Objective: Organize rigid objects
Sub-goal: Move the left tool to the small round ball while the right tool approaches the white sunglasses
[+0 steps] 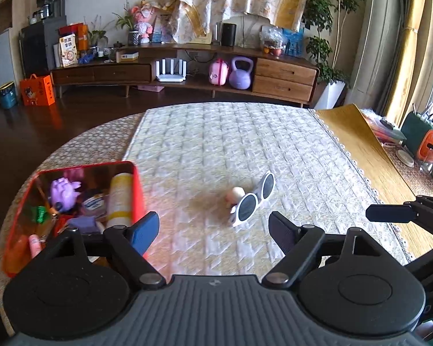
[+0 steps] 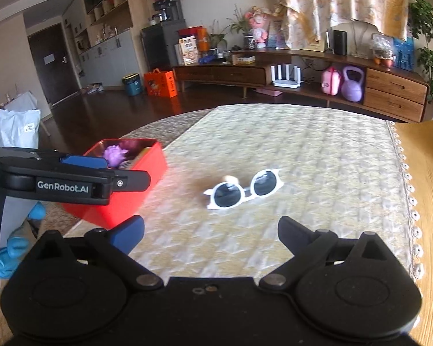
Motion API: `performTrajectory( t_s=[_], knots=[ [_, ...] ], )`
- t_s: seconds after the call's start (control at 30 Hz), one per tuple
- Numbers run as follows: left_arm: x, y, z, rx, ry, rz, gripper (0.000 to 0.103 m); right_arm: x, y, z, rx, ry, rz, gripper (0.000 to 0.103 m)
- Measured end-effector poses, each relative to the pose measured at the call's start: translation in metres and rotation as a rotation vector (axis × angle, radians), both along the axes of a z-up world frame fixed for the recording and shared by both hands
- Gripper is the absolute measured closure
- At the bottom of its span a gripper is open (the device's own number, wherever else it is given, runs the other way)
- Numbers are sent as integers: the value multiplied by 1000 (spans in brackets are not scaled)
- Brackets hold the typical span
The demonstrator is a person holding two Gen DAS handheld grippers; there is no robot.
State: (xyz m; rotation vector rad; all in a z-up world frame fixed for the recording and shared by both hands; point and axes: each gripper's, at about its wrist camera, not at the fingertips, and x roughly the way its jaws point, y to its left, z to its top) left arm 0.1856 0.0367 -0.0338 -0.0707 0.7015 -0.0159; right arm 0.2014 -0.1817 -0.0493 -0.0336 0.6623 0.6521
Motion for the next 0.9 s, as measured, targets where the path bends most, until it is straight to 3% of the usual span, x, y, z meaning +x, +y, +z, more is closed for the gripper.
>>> performTrajectory(
  t_s=[0.5,0.67,0.9],
  knots=[
    [74,-3,-27,-14,43,-10,20,29,8,-30,-35,-2,31,1],
    [104,6,-39,-63,103,-20,20,41,21,-37,-46,-6,58,1],
    [128,1,-59,-51,147,-27,20,67,28,-44,-63,-10,43,1]
  ],
)
